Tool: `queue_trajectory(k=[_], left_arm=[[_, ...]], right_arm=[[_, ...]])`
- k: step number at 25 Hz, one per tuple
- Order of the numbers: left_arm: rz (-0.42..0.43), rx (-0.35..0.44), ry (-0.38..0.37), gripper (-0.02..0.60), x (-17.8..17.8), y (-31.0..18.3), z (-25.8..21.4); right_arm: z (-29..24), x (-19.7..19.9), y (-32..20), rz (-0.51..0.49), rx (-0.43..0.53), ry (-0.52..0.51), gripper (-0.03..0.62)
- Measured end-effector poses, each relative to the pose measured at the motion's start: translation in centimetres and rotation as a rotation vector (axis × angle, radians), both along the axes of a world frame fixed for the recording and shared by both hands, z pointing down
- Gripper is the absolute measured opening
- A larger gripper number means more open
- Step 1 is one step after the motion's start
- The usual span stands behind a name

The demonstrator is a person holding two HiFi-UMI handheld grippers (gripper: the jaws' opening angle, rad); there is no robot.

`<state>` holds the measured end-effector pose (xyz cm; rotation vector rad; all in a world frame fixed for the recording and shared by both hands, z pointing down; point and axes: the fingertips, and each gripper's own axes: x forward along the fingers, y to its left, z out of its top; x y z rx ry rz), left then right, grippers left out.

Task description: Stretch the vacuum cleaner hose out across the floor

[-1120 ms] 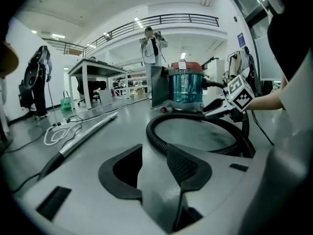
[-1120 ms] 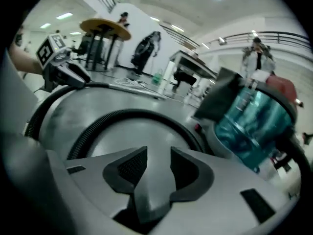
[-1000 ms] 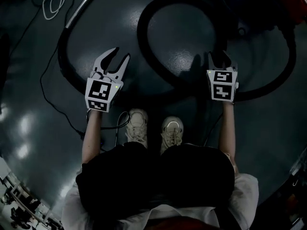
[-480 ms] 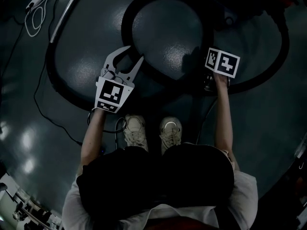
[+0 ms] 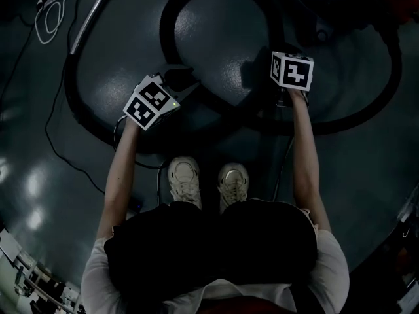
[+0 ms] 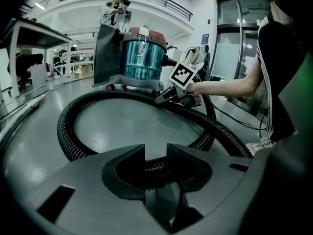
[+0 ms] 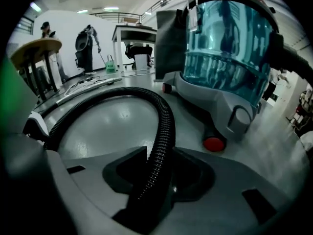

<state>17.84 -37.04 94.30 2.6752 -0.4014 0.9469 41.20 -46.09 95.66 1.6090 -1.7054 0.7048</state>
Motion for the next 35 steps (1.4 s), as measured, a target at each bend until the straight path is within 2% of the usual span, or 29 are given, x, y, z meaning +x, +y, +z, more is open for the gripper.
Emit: queue_trajectory(k=[5,8,10,12,14,16,17,18,19,21,22,24,25,26,28,30,32,35], left_arm=[[-0.033,-0.06,-0.001,0.14,-1.1,1.0,0.1],[-0.025,-0.135,0.0,0.14,-1.4,2.5,0.1],[0.012,-0.203,0.007,0.14,-1.2,4.3,0.0],[0.056,-0.275,0.056,0.14,-0.8,6.4,-0.5],[0.055,-0.311,0.141,0.135,-0.8,7.2,-1.5],[-0.011,-0.283,0.221,0.135,-1.8,6.7,-3.2],[-0.053,-0.246,0.236,0.135,-2.8,6.2,-4.0],[-0.091,-0.192,0.213,0.134,-4.3,5.7,-4.7],[-0.128,-0.122,0.147,0.135,-6.3,5.3,-4.9],[-0.207,0.032,-0.055,0.135,-11.7,4.3,-4.5],[-0.254,0.081,-0.135,0.134,-14.6,4.1,-4.1],[-0.334,0.11,-0.197,0.135,-19.1,4.8,-4.2],[-0.342,0.122,-0.218,0.135,-20.6,5.7,-4.5],[-0.312,0.143,-0.261,0.135,-21.7,7.0,-4.6],[-0.169,0.169,-0.398,0.135,-23.5,10.4,-3.9],[-0.029,0.144,-0.5,0.135,-24.7,13.3,-2.7],[0.047,0.109,-0.538,0.137,-25.4,14.7,-1.7],[0.101,0.106,-0.575,0.137,-25.2,15.0,-0.1]], right_arm=[[-0.4,-4.5,-5.0,-0.163,0.028,0.023,0.156],[0.1,-8.4,-8.2,-0.271,0.016,0.036,0.156],[1.0,-11.2,-9.7,-0.341,-0.015,0.034,0.156],[1.1,-13.2,-11.3,-0.406,-0.014,0.077,0.156],[0.6,-14.8,-12.6,-0.464,0.009,0.11,0.156],[0.0,-15.8,-13.3,-0.501,0.054,0.146,0.156],[-0.3,-15.9,-13.3,-0.51,0.077,0.177,0.156],[-0.4,-15.7,-13.2,-0.514,0.093,0.21,0.156],[-0.3,-15.5,-13.1,-0.518,0.104,0.236,0.155],[-0.2,-15.2,-12.7,-0.524,0.114,0.267,0.155],[-0.2,-14.9,-12.6,-0.528,0.118,0.281,0.155],[0.0,-14.4,-12.3,-0.539,0.131,0.312,0.155],[0.1,-14.2,-12.1,-0.542,0.134,0.318,0.155],[0.2,-14.0,-11.9,-0.539,0.135,0.312,0.155],[0.3,-13.5,-11.6,-0.525,0.131,0.28,0.155],[0.3,-13.3,-11.6,-0.517,0.126,0.263,0.155],[0.3,-13.1,-11.7,-0.509,0.127,0.272,0.155],[0.3,-12.8,-11.3,-0.509,0.117,0.29,0.155]])
